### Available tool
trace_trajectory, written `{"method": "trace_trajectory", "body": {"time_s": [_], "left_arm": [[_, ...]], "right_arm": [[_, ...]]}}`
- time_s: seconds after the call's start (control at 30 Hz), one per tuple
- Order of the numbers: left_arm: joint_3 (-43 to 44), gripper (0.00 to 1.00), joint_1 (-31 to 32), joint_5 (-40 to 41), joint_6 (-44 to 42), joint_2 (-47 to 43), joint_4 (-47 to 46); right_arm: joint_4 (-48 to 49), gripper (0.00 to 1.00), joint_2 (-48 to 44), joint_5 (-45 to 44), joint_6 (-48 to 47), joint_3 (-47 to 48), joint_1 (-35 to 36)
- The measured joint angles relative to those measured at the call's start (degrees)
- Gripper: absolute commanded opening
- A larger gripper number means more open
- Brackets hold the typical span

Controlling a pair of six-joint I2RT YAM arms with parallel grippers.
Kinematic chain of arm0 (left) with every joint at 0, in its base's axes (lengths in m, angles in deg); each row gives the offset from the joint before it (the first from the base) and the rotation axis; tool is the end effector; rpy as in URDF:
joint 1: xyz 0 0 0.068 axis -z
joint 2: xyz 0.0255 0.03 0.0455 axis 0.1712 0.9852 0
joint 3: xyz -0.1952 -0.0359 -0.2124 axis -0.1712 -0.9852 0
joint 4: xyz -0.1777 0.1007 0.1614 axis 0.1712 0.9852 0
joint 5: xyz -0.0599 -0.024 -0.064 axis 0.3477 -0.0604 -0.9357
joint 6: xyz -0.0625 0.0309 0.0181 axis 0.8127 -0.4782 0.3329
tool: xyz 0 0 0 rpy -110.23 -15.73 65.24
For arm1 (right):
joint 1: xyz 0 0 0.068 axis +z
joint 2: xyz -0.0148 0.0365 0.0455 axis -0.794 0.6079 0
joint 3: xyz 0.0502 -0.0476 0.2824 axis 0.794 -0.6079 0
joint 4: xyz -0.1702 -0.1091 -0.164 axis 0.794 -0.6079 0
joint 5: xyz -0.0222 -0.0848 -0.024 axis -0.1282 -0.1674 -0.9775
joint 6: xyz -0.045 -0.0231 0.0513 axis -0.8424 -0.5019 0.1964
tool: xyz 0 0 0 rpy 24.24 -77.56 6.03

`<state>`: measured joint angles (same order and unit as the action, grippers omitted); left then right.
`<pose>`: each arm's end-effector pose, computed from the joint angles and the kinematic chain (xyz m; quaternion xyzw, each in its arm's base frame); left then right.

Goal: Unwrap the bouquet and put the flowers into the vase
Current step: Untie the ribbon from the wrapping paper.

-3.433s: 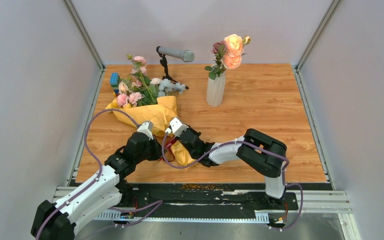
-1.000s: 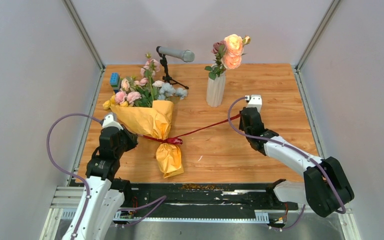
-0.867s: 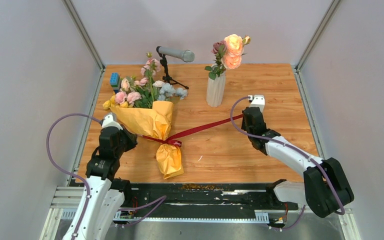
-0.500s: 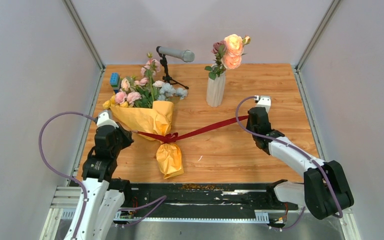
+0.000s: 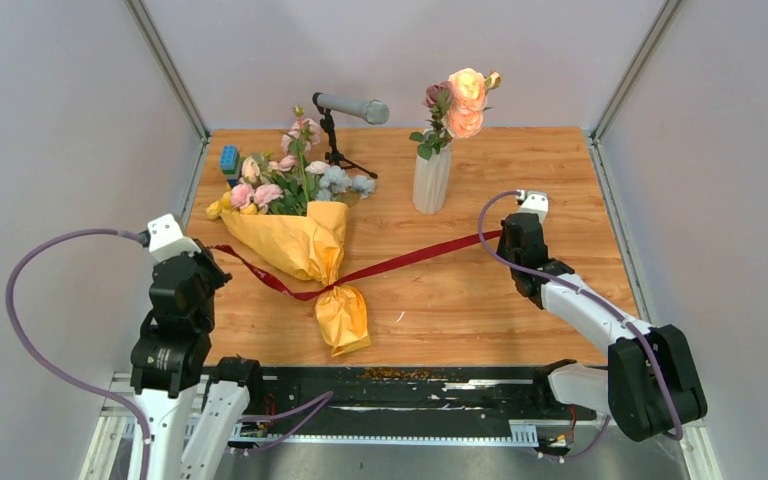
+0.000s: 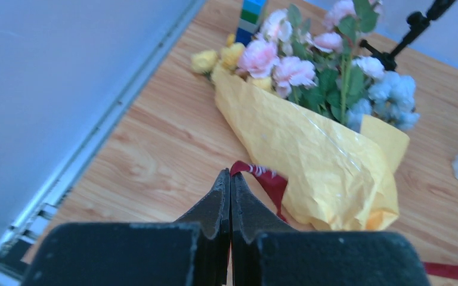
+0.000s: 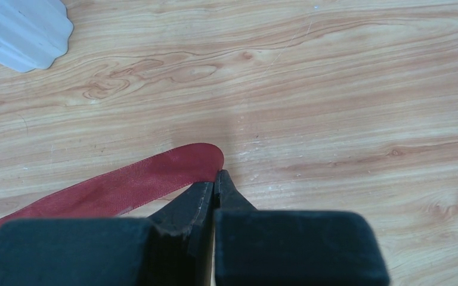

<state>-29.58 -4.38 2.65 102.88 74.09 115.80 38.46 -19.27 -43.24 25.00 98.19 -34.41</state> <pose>0.0910 0.0137 0.3414 -0.2278 0.7729 0.0129 0.5920 0.2514 0.0591 0.2082 0.0644 0.8776 -0.0344 0.4738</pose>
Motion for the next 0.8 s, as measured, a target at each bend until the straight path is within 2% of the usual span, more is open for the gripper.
{"method": "trace_trajectory", "body": {"time_s": [0.2,0.4,0.43,0.47,0.5,0.57,0.6,0.63,0.7,0.73,0.8], "left_arm": [[4.57,0.00,0.00,9.31,-6.97,-1.25,1.66],[4.57,0.00,0.00,20.22,-10.14,-3.69,4.28],[4.02,0.04,0.00,21.44,-10.23,-4.44,4.28],[3.30,0.15,0.00,22.53,-10.29,-5.42,4.31],[2.64,0.31,0.00,23.41,-10.43,-6.34,4.33],[1.68,0.65,0.00,24.44,-11.32,-7.91,4.35],[1.49,0.75,0.00,24.63,-11.56,-8.39,4.33],[1.44,0.82,0.00,24.61,-11.89,-8.63,4.26],[1.46,0.90,0.00,23.89,-12.68,-8.68,4.17],[1.55,0.92,0.00,23.08,-12.76,-8.50,4.33],[2.36,0.95,0.00,20.72,-13.05,-7.56,5.16]], "right_arm": [[-1.18,0.00,-0.04,0.52,0.07,0.00,-0.35],[-3.48,0.00,-0.02,-0.39,1.07,0.04,-0.68],[-3.63,0.00,-0.02,-0.68,1.16,0.04,-0.70],[-3.91,0.00,-0.02,-1.07,1.25,0.15,-0.72],[-4.26,0.01,0.02,-1.38,1.36,0.28,-0.74],[-5.09,0.14,0.15,-1.90,1.42,0.74,-0.79],[-5.55,0.24,0.17,-2.12,1.53,1.01,-0.87],[-6.19,0.35,0.17,-2.38,1.57,1.38,-1.03],[-6.84,0.55,0.17,-2.75,1.81,2.03,-1.11],[-7.21,0.62,0.15,-2.89,1.84,2.34,-1.20],[-8.00,0.70,-0.28,-2.73,1.88,2.69,-1.33]]}}
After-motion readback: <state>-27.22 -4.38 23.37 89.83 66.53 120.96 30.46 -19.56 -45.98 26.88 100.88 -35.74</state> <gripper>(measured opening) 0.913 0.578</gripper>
